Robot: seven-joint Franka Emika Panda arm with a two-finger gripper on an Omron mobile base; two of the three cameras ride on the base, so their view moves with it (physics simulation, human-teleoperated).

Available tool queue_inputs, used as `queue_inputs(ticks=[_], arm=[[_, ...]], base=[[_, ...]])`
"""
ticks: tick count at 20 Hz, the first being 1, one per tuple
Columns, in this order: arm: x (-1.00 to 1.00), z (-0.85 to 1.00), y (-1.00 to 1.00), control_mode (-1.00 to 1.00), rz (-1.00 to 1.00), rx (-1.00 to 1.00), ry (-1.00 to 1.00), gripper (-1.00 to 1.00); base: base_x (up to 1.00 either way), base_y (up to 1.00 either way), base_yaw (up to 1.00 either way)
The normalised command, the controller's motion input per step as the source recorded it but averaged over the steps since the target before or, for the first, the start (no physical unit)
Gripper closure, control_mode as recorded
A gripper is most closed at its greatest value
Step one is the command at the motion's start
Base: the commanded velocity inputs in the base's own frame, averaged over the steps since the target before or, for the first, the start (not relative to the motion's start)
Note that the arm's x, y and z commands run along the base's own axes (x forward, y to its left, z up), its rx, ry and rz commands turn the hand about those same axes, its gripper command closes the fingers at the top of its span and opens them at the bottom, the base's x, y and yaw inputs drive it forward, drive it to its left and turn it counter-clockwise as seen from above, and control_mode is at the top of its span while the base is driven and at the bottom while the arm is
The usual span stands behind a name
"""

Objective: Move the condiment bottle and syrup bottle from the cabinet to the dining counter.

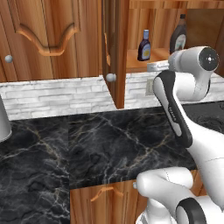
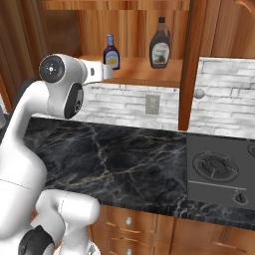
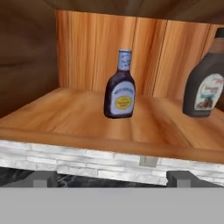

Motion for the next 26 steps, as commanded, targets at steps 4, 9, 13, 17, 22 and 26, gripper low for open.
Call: queue_inputs(ticks=[4,9,13,17,22,26], arm=[[0.34,0.35,0.0,-1.0,-0.03,0.0,0.0,-1.0],[0.4,0.15,0.0,-1.0,-0.02,0.0,0.0,-1.0],[0.39,0.04,0.0,-1.0,-0.01,0.0,0.0,-1.0],[0.29,0.07,0.0,-1.0,-0.02,0.0,0.0,-1.0],[0.21,0.08,0.0,-1.0,-0.03,0.0,0.0,-1.0],[0.2,0.05,0.0,-1.0,-0.03,0.0,0.0,-1.0]], base=[[0.0,0.0,0.0],[0.0,0.0,0.0],[0.0,0.0,0.0],[0.0,0.0,0.0],[0.0,0.0,0.0],[0.0,0.0,0.0]])
